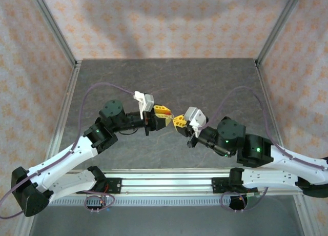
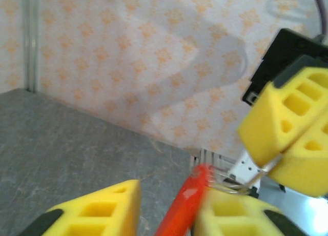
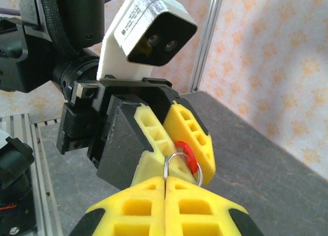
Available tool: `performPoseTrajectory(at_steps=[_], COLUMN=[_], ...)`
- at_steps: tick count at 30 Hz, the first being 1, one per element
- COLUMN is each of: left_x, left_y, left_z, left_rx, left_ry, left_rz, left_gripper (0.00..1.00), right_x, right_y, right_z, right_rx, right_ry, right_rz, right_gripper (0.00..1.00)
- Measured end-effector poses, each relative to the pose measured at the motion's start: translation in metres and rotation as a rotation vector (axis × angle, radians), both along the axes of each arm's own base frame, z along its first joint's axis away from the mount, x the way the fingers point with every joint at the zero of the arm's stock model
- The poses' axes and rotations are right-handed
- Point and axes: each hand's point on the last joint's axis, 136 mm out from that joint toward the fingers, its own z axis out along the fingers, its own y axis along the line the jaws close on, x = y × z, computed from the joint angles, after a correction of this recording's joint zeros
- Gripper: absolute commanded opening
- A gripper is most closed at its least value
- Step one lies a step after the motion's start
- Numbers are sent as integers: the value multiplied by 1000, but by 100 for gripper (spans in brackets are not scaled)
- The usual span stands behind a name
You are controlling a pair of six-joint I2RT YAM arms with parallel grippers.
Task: Remove the keys from the keyring
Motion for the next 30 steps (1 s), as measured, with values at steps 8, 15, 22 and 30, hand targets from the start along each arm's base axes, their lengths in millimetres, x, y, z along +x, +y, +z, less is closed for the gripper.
performPoseTrajectory(at_steps=[8,15,22,30], left_x=[3,0,7,26], left_y=[19,32,46,59], left_z=[-20,-21,-32,-42], left_rx=[-34,-61,-65,-31], left_ry=[-38,-87,-99,-57], left_rz=[102,156,245,382], left_gripper=[57,64,68,72], right_x=[8,22,34,68], right_y=[10,13,7,-30], right_z=[-2,2,0,-14], right_rx=[35,70,100,176], right_ry=[135,223,265,340], right_rz=[-41,-123,-188,-345], right_gripper=[0,0,0,0])
